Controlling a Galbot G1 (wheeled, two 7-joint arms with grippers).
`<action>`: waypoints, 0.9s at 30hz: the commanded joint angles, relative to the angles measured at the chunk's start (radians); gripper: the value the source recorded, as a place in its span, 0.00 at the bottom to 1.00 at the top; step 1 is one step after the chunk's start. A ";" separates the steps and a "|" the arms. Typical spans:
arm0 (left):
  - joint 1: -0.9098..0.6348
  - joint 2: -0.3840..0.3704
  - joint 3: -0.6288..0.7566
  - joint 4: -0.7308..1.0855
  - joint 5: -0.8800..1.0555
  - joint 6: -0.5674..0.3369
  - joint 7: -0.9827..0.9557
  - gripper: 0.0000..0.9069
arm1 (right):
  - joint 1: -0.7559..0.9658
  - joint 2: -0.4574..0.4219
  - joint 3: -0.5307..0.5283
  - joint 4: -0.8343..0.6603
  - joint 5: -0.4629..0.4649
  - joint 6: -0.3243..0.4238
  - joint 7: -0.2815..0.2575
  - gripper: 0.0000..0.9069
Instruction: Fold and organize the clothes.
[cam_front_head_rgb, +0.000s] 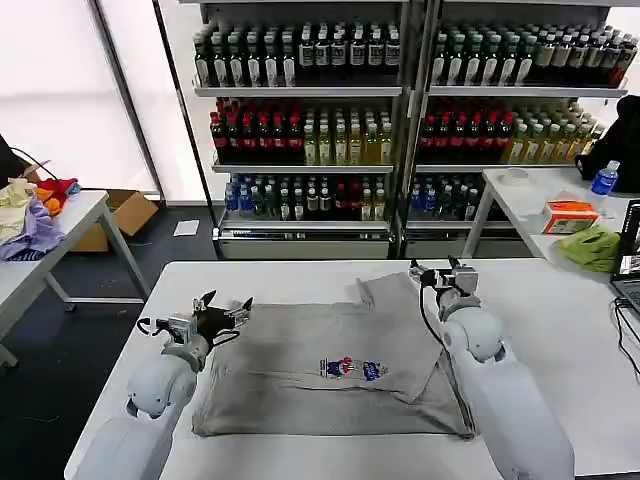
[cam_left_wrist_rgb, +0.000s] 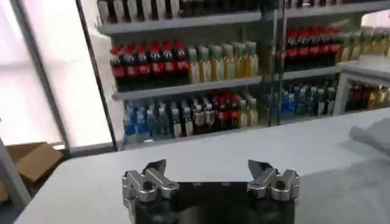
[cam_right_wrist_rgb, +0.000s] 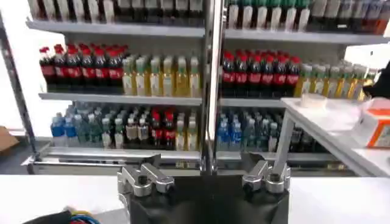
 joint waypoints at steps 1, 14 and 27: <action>-0.106 0.000 0.038 0.186 -0.006 0.023 0.010 1.00 | 0.107 0.056 -0.037 -0.213 -0.008 -0.006 -0.018 1.00; -0.148 -0.027 0.047 0.270 -0.004 0.025 0.009 1.00 | 0.143 0.095 -0.048 -0.311 -0.045 -0.001 -0.028 1.00; -0.130 -0.019 0.042 0.276 -0.006 0.025 0.015 1.00 | 0.125 0.123 -0.063 -0.332 -0.086 0.002 -0.033 1.00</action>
